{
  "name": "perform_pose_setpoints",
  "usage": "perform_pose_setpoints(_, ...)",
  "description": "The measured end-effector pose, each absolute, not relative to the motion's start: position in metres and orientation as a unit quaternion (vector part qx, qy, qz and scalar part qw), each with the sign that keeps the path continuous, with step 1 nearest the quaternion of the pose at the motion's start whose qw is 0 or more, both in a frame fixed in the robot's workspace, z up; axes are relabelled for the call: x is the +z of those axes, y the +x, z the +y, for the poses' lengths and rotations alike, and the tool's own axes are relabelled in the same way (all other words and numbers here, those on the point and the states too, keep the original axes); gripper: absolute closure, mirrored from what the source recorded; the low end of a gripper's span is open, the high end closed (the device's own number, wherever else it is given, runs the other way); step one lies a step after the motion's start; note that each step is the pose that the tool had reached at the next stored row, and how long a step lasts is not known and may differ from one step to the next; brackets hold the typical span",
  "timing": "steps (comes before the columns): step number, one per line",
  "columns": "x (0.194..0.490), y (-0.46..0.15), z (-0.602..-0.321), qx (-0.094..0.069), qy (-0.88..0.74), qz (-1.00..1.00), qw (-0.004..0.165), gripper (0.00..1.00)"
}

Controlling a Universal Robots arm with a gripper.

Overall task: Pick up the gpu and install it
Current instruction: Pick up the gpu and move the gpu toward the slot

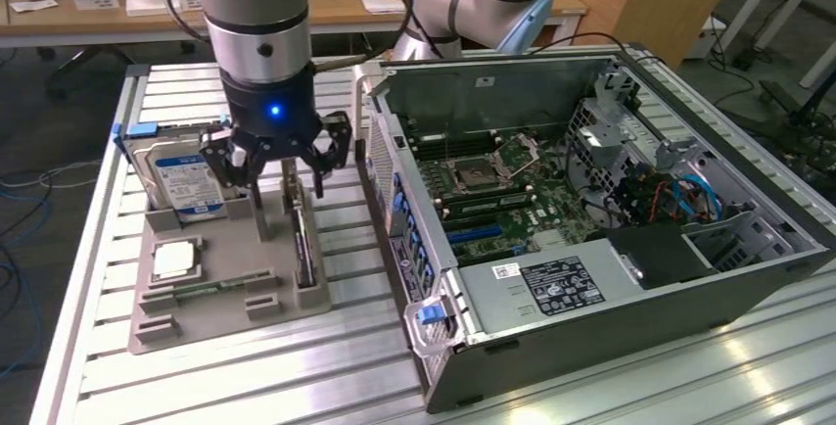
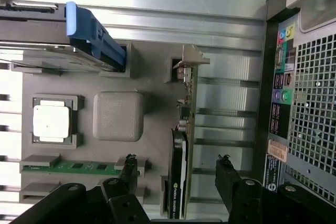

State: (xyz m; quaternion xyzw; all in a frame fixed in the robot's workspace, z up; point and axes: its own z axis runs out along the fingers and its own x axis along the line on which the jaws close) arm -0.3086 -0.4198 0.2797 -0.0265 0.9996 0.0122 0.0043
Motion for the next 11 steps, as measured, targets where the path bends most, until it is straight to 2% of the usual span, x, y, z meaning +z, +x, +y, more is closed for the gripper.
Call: perform_pose_setpoints(11,0.26,-0.309,-0.42,0.012,-0.009,1.0,0.005,0.29)
